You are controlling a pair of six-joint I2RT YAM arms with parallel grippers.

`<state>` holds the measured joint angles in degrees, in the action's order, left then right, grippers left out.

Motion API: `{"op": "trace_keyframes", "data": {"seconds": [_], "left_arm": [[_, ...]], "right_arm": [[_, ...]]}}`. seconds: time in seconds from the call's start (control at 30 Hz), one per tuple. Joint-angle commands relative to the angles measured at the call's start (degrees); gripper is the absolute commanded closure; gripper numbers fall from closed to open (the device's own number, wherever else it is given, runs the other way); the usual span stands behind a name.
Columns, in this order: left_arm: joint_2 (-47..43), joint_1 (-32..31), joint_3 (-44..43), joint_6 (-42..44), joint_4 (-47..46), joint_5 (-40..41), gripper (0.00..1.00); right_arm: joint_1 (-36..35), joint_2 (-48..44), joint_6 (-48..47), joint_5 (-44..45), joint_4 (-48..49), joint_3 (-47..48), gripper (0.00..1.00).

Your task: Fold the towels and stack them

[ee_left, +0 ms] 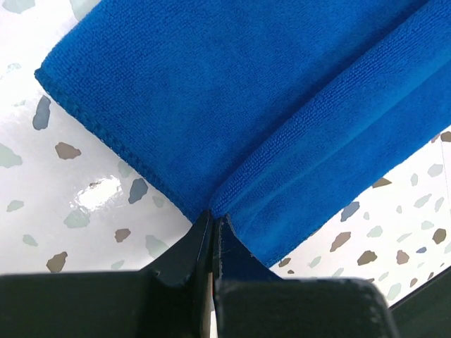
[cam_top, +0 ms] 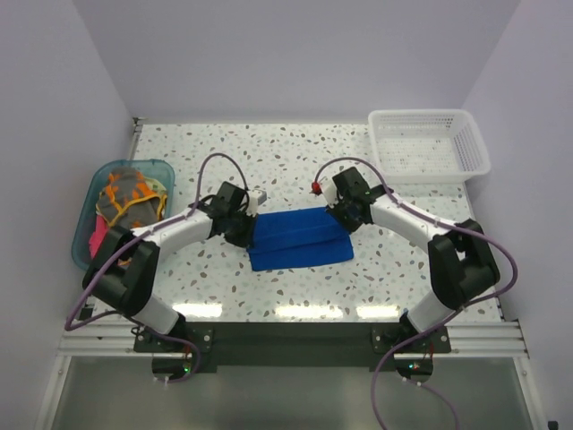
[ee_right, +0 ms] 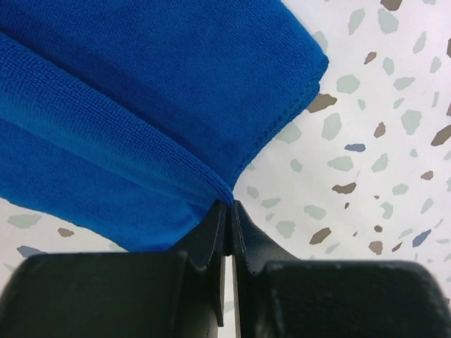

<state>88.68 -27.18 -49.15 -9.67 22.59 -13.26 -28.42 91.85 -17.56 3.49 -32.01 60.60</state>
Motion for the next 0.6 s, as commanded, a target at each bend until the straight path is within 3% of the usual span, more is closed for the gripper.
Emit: {"op": "trace_keyframes", "data": {"seconds": [0.0,0.57], "left_arm": [[1.05,-0.42,0.10,-0.70,-1.67,0.34,1.00],[7.82,-0.24,-9.12,3.78,4.03,10.71,1.00]], "right_arm": [[0.12,0.87,0.16,0.82,1.42,-0.30,1.00],[0.21,4.13,1.04,-2.26,2.74,1.63,1.00]]}}
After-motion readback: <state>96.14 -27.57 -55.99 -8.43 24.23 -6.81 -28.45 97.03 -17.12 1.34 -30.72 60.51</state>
